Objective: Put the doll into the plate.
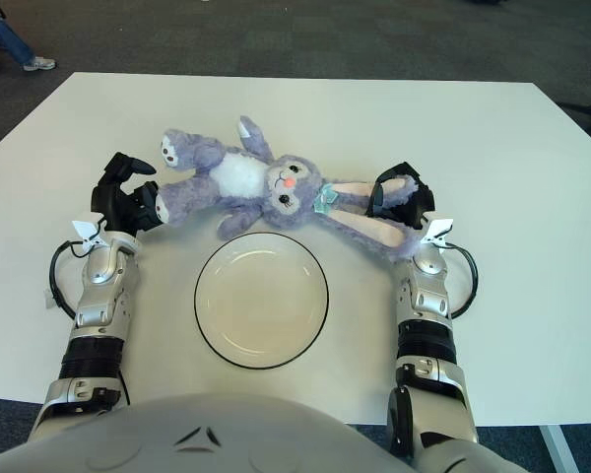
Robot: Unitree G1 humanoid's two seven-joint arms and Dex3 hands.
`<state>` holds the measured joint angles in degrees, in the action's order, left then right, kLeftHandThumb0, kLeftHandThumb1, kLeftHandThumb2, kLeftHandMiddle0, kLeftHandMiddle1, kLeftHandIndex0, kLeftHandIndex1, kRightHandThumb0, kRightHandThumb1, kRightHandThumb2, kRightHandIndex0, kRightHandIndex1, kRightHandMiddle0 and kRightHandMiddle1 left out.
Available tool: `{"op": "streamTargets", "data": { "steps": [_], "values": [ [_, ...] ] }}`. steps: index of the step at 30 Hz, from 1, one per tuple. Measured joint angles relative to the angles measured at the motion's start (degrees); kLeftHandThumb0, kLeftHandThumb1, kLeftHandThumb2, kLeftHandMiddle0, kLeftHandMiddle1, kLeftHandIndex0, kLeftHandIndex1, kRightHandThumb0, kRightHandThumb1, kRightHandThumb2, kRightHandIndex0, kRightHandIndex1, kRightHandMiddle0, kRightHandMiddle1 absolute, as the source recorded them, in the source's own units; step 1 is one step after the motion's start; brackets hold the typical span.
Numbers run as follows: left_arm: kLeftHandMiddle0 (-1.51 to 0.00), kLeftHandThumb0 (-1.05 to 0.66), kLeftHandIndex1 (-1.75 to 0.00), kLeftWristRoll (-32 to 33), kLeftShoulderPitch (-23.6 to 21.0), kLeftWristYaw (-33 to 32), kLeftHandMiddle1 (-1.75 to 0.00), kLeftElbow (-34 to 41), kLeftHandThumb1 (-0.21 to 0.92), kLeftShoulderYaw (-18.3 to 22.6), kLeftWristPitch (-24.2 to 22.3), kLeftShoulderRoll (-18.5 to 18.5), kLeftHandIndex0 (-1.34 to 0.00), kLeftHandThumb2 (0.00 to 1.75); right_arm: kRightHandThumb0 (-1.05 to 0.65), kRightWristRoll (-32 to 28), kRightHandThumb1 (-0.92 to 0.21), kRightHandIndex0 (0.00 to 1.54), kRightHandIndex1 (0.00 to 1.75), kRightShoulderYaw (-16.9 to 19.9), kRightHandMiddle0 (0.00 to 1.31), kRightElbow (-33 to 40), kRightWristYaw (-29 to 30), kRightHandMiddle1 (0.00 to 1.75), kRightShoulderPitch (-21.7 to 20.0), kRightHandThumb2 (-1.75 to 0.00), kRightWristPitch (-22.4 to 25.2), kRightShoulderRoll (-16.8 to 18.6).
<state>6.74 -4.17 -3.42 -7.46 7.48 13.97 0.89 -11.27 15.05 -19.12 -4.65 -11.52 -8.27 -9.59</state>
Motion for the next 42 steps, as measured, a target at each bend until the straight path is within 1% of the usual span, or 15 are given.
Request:
{"op": "streamTargets", "data": {
  "steps": [21,31,33,36,37,42],
  "values": [
    [-1.29,-0.47,-1.75,0.0,0.0,0.0,-1.75,0.0,0.34,0.0,0.1,0.3,-0.6,1.29,-0.49,0.1,-0.29,1.23,1.75,0.0,0.63,0.0,0.0,1.75,0.0,-1.35,0.0,-0.1],
    [-1.29,-0.47,-1.75,-0.2,0.1,0.0,-1.75,0.3,0.34,0.0,0.1,0.5,-0.59,1.29,-0.48,0.1,-0.31,1.2,1.75,0.0,0.62,0.1,0.0,1.75,0.0,-1.32,0.1,-0.1],
    [-1.29,-0.47,-1.75,-0.2,0.1,0.0,-1.75,0.3,0.34,0.0,0.1,0.5,-0.59,1.29,-0.48,0.1,-0.33,1.18,1.75,0.0,0.6,0.1,0.0,1.75,0.0,-1.3,0.1,-0.1],
    [-1.3,-0.48,-1.75,-0.2,0.1,0.0,-1.75,0.3,0.33,0.0,0.1,0.6,-0.6,1.3,-0.45,0.0,-0.43,1.1,1.75,0.1,0.53,0.2,0.1,1.75,0.1,-1.18,0.1,-0.1],
    [-1.3,-0.48,-1.75,-0.2,0.1,0.0,-1.75,0.3,0.33,0.0,0.1,0.6,-0.6,1.3,-0.45,0.0,-0.44,1.09,1.75,0.1,0.52,0.3,0.2,1.75,0.2,-1.16,0.1,0.0],
    [-1.3,-0.48,-1.75,-0.2,0.1,0.0,-1.75,0.3,0.33,0.0,0.1,0.6,-0.6,1.3,-0.41,0.0,-0.62,0.96,1.75,0.5,0.38,1.1,1.2,1.75,0.9,-0.93,-0.4,0.3]
  ]
}}
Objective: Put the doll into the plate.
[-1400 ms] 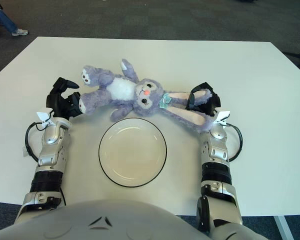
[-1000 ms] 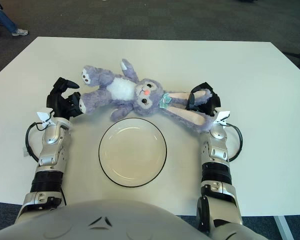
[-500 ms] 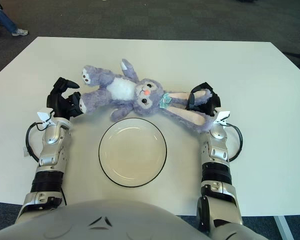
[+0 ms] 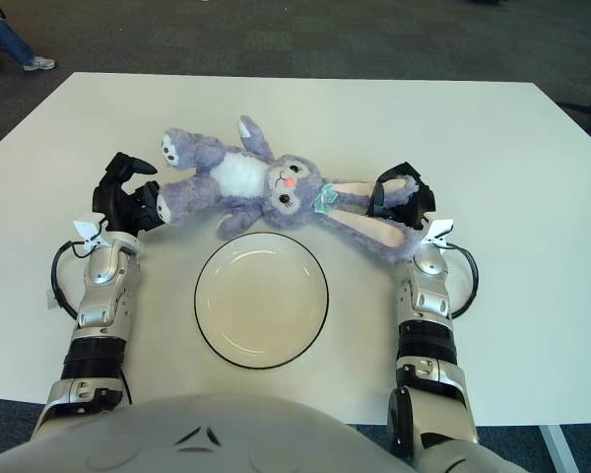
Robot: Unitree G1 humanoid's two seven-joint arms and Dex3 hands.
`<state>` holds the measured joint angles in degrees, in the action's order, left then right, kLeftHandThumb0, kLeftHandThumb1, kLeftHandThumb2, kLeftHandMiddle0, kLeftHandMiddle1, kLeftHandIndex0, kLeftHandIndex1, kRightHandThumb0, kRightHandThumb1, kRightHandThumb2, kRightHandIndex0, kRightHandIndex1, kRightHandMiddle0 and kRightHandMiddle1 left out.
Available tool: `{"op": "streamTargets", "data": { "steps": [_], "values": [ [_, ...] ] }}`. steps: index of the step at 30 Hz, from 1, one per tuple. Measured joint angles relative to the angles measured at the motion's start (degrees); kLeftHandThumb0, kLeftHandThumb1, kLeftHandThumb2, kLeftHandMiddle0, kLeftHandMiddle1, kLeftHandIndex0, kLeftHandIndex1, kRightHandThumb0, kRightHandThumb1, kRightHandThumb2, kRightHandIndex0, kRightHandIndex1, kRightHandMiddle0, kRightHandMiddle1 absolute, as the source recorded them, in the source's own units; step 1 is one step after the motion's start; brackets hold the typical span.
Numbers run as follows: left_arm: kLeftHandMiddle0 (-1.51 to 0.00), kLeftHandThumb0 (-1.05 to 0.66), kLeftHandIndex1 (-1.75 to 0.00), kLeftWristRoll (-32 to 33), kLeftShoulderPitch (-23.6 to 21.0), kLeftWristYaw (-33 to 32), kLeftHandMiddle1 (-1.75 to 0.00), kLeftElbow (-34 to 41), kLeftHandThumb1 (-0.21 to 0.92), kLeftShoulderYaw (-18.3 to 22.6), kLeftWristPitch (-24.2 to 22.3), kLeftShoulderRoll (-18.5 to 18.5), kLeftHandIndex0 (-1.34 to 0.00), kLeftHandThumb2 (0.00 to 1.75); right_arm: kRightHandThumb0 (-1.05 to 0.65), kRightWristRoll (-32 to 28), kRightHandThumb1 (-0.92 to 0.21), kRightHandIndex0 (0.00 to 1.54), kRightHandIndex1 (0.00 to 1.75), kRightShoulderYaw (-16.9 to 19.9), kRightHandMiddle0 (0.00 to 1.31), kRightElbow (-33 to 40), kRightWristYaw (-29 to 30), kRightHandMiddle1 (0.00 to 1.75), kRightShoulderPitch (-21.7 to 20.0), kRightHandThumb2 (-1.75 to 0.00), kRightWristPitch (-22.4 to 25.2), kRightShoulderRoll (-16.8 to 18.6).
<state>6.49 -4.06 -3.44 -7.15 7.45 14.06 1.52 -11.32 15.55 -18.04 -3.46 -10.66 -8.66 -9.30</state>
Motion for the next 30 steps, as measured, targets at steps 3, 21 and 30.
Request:
{"op": "streamTargets", "data": {
  "steps": [3,21,30],
  "values": [
    [-1.3,-0.48,-1.75,0.0,0.0,0.0,-1.75,0.0,0.33,0.0,0.0,0.0,-0.6,1.3,-0.7,-0.1,-0.82,0.91,1.75,0.4,0.27,0.2,0.3,1.69,0.5,-0.87,-0.9,0.2],
    [-1.28,-0.48,-1.75,0.0,0.0,0.0,-1.75,0.0,0.33,0.0,-0.1,0.2,-0.6,1.3,-0.96,3.8,-0.92,0.22,1.02,3.3,0.0,1.8,6.0,1.0,1.4,-1.07,-2.6,-2.5],
    [-1.29,-0.48,-1.75,0.0,-0.1,0.0,-1.75,-0.2,0.33,0.0,0.0,0.3,-0.6,1.3,-0.95,2.8,-0.92,0.21,0.71,6.6,0.0,1.7,4.6,0.76,1.2,-1.04,-1.0,-7.6]
  ]
}}
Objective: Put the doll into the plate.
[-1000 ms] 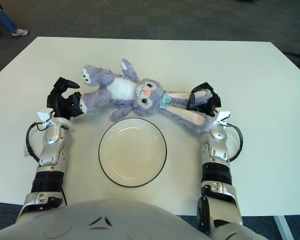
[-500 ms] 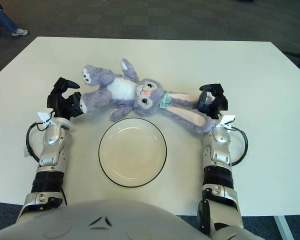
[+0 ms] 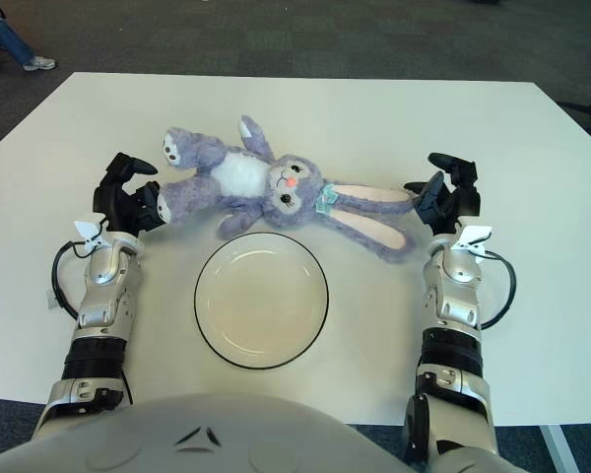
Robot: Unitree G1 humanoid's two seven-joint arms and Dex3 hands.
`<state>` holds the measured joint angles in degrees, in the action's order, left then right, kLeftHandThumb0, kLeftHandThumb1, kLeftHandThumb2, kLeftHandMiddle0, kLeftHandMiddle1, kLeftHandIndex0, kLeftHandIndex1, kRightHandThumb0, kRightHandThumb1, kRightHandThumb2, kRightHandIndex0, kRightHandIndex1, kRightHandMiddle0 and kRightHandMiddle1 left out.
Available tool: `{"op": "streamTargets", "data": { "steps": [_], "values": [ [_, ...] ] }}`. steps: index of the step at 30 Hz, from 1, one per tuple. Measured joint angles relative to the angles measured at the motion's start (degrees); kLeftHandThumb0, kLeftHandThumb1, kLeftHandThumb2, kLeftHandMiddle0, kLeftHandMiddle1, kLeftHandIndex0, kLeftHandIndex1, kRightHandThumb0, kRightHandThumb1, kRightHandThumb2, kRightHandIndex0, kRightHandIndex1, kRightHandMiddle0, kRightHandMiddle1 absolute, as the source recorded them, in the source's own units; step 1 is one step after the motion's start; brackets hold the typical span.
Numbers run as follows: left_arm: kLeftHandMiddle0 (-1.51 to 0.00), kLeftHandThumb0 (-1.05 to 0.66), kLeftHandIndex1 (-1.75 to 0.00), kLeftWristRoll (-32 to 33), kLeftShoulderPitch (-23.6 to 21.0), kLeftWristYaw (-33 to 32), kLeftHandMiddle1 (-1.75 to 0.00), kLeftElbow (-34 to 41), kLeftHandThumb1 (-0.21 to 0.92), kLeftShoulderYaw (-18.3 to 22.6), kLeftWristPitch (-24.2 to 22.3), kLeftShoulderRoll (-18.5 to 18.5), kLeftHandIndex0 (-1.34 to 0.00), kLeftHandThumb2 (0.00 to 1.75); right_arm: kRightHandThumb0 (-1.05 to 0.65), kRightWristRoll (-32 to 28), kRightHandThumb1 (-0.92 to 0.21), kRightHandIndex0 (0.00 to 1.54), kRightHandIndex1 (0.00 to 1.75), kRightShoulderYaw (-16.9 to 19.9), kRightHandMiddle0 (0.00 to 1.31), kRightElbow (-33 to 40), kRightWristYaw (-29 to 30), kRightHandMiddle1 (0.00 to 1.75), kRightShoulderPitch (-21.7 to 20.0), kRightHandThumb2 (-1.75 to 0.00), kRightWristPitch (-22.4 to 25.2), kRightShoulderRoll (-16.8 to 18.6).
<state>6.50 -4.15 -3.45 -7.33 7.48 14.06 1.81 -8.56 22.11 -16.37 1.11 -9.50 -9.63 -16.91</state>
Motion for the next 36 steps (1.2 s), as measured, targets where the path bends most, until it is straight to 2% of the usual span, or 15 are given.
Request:
{"op": "streamTargets", "data": {
  "steps": [4,7,10,14,21,28,31,32,33,34,36],
  "values": [
    [-1.3,-0.47,-1.75,0.0,-0.1,0.0,-1.75,-0.1,0.33,0.0,0.3,0.1,-0.6,1.3,-0.95,-2.4,-0.92,0.24,0.83,2.9,0.0,-6.0,-2.9,0.94,-2.7,-0.99,-0.2,-4.1],
    [-1.3,-0.47,-1.75,0.0,-0.1,0.0,-1.75,-0.2,0.34,0.0,0.7,0.1,-0.6,1.29,-0.93,-4.7,-0.92,0.23,0.81,5.0,0.0,-8.4,-3.6,0.94,-4.4,-0.95,-0.4,-5.0],
    [-1.3,-0.47,-1.75,-0.1,-0.1,0.0,-1.75,-0.4,0.34,-0.1,0.7,0.1,-0.6,1.29,-0.92,-6.7,-0.92,0.22,0.76,6.1,0.0,-8.9,-3.6,0.9,-5.4,-0.95,-0.5,-4.5],
    [-1.3,-0.47,-1.75,-0.1,-0.1,0.0,-1.75,-0.5,0.34,-0.1,0.8,0.1,-0.59,1.28,-0.91,-9.1,-0.92,0.2,0.59,7.2,0.0,-8.5,-2.3,0.76,-6.1,-0.99,-0.2,-2.8],
    [-1.3,-0.47,-1.75,-0.2,-0.2,-0.2,-1.75,-0.7,0.35,-0.3,0.8,0.5,-0.59,1.27,-0.87,-12.3,-0.92,0.18,0.49,8.8,0.0,0.0,4.1,0.65,-6.4,-1.03,1.4,2.3],
    [-1.29,-0.47,-1.75,-0.3,-0.5,-0.4,-1.75,-0.7,0.35,-0.4,0.9,0.7,-0.59,1.27,-0.84,-12.9,-0.92,0.17,0.46,10.7,0.0,2.0,6.4,0.64,-7.6,-1.03,1.1,2.2],
    [-1.29,-0.47,-1.75,-0.3,-0.5,-0.5,-1.75,-0.7,0.35,-0.5,0.9,0.8,-0.59,1.28,-0.74,-11.5,-0.92,0.22,0.67,10.7,0.0,2.5,6.9,0.91,-7.6,-0.93,0.6,1.7],
    [-1.29,-0.47,-1.75,-0.3,-0.5,-0.5,-1.75,-0.7,0.35,-0.5,0.9,0.8,-0.59,1.28,-0.71,-10.4,-0.92,0.23,0.83,10.4,0.0,2.5,7.0,1.03,-7.5,-0.89,0.2,1.4],
    [-1.29,-0.47,-1.75,-0.3,-0.5,-0.5,-1.75,-0.7,0.35,-0.5,0.9,0.9,-0.59,1.28,-0.67,-9.5,-0.92,0.29,1.08,10.0,0.0,2.5,7.0,1.13,-7.4,-0.85,0.0,0.9],
    [-1.29,-0.47,-1.75,-0.3,-0.5,-0.5,-1.75,-0.7,0.35,-0.6,1.0,0.9,-0.59,1.28,-0.65,-8.3,-0.92,0.32,1.26,9.7,0.0,2.5,7.0,1.19,-7.3,-0.83,-0.1,0.4],
    [-1.29,-0.47,-1.75,-0.3,-0.5,-0.5,-1.75,-0.7,0.35,-0.6,1.0,0.9,-0.59,1.27,-0.62,-5.8,-0.92,0.38,1.5,8.2,0.0,2.6,6.7,1.25,-7.2,-0.79,0.0,-0.9]
  ]
}}
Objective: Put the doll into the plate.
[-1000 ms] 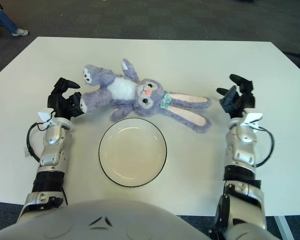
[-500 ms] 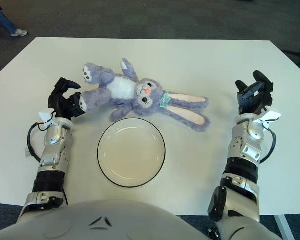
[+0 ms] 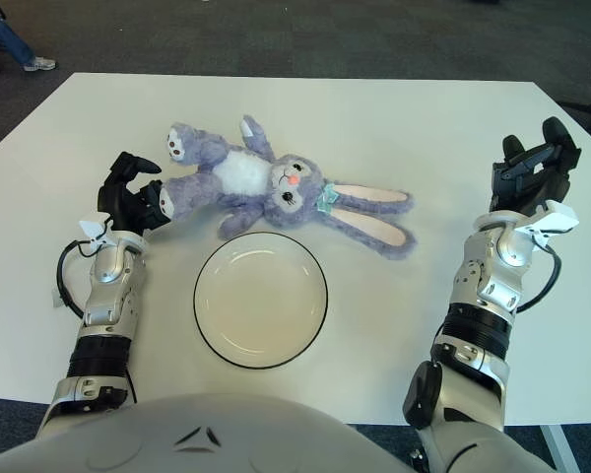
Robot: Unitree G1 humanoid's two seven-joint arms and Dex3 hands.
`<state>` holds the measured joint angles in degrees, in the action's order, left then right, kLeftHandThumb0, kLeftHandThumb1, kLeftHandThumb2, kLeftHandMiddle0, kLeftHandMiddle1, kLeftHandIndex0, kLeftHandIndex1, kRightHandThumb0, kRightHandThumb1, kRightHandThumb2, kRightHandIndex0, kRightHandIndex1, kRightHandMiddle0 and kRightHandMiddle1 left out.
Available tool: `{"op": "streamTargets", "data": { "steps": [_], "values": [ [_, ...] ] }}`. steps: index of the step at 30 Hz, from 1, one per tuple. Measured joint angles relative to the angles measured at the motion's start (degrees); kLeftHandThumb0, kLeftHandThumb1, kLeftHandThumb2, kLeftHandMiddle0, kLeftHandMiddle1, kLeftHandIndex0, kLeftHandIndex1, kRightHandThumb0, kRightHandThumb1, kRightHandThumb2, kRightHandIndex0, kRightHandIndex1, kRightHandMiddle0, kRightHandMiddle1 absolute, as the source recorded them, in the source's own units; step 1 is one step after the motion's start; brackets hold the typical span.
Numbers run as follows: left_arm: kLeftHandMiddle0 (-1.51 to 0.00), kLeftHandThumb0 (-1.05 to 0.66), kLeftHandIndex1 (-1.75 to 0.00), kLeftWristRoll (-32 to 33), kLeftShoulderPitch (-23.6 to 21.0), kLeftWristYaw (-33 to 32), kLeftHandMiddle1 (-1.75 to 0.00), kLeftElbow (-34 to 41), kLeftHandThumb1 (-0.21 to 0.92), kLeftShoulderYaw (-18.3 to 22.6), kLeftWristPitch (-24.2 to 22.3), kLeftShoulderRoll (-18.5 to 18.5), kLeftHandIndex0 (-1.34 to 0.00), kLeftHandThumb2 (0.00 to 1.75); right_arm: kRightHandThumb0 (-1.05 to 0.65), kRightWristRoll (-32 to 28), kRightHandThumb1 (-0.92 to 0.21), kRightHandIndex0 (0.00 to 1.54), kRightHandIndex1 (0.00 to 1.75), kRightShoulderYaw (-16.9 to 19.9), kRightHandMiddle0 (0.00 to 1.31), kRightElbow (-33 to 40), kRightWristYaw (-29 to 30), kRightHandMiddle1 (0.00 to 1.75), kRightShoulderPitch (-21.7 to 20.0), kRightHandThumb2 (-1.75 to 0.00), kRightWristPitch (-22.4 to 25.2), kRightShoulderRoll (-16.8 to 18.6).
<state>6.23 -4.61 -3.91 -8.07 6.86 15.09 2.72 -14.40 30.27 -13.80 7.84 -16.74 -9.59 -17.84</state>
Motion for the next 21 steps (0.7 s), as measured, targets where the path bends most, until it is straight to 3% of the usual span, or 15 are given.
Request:
{"op": "streamTargets", "data": {
  "steps": [5,9,14,18,21],
  "values": [
    [-1.3,-0.47,-1.75,0.0,0.0,0.0,-1.75,-0.1,0.35,-0.1,0.0,0.0,-0.58,1.27,-0.63,6.6,-0.92,0.49,1.7,-4.6,0.0,0.7,-2.7,1.15,0.1,-0.69,0.7,-4.6],
    [-1.3,-0.47,-1.75,-0.1,0.0,0.0,-1.75,-0.2,0.35,-0.1,0.0,0.0,-0.58,1.27,-0.7,13.6,-0.92,0.3,1.63,-9.2,0.0,2.3,-5.1,1.01,0.5,-0.63,0.6,-8.7],
    [-1.3,-0.47,-1.75,-0.1,-0.1,-0.1,-1.75,-0.2,0.36,-0.2,-0.1,0.1,-0.58,1.26,-0.79,22.4,-0.92,0.26,1.68,-13.6,0.0,3.7,-4.9,0.97,0.8,-0.6,-0.9,-11.8],
    [-1.29,-0.46,-1.75,-0.3,-0.2,-0.3,-1.75,-0.1,0.37,-0.3,-0.1,0.2,-0.57,1.25,-0.88,28.8,-0.92,0.32,1.73,-16.3,0.0,3.7,-4.6,0.96,1.5,-0.58,-2.6,-14.6],
    [-1.29,-0.46,-1.75,-0.4,-0.2,-0.5,-1.75,-0.2,0.37,-0.3,-0.1,0.2,-0.57,1.25,-0.96,32.1,-0.92,0.55,1.74,-18.0,0.0,3.7,-5.1,0.91,2.1,-0.54,-4.2,-16.7]
  ]
}}
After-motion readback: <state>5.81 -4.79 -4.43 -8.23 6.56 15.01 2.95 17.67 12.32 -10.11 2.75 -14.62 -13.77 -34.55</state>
